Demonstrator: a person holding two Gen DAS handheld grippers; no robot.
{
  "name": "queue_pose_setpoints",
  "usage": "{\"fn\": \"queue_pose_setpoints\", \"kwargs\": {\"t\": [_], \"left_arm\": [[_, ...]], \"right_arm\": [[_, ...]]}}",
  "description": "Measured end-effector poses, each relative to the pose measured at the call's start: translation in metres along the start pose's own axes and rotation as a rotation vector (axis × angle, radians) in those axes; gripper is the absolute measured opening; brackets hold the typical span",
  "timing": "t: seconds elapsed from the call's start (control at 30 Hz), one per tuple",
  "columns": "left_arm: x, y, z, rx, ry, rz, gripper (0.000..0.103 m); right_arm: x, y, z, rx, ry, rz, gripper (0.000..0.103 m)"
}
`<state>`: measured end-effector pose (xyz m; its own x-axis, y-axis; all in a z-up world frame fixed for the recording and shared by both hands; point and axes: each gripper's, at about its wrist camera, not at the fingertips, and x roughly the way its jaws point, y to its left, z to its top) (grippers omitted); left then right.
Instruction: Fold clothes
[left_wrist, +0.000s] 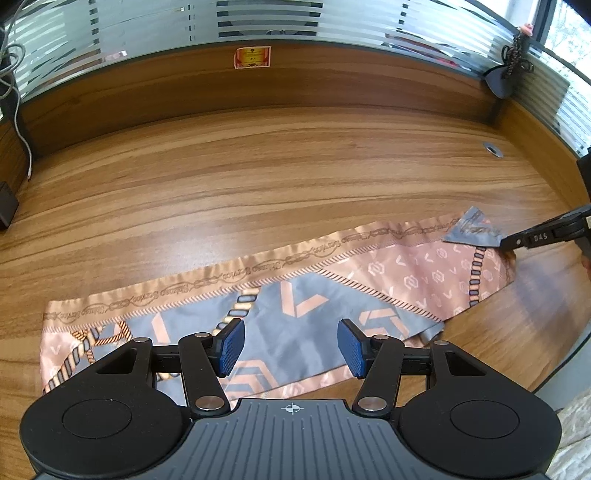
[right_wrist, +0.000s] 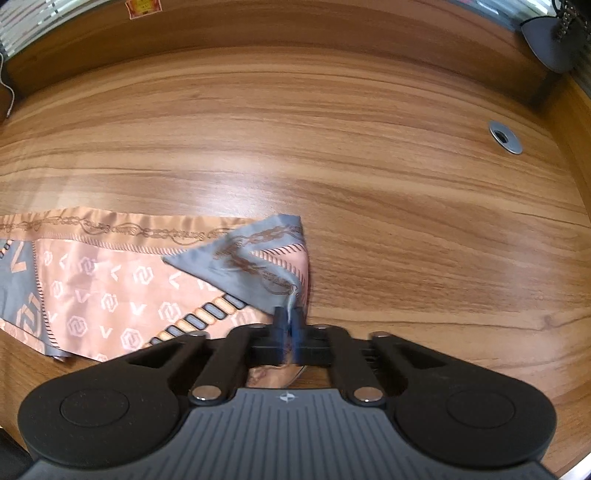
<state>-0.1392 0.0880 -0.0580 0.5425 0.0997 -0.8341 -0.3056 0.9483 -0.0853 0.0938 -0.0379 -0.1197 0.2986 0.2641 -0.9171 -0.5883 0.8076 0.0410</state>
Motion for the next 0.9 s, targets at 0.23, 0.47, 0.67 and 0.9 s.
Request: {"fn": "queue_pose_setpoints", "kwargs": {"t": [0.23, 0.47, 0.67, 0.9], "left_arm": [[-0.008, 0.015, -0.006, -0.016, -0.003, 0.009, 0.059], [-0.02, 0.047, -0.01, -0.002, -0.011, 0.014, 0.059], [-0.03, 0.077, -0.013, 0.017, -0.017, 0.02, 0.059], [-0.041, 0.114, -0.018, 0.039, -0.023, 0.028, 0.059]], "right_arm": [[-0.024, 0.03, 0.008, -0.012, -0.046, 0.077, 0.001], [-0.044, 0.098, 0.019, -0.037, -0.087, 0.194, 0.001], [-0.041, 0.17, 0.03, -0.08, -0.089, 0.269, 0.001], [-0.038, 0.268, 0.035, -0.14, -0.086, 0.361, 0.001]]}}
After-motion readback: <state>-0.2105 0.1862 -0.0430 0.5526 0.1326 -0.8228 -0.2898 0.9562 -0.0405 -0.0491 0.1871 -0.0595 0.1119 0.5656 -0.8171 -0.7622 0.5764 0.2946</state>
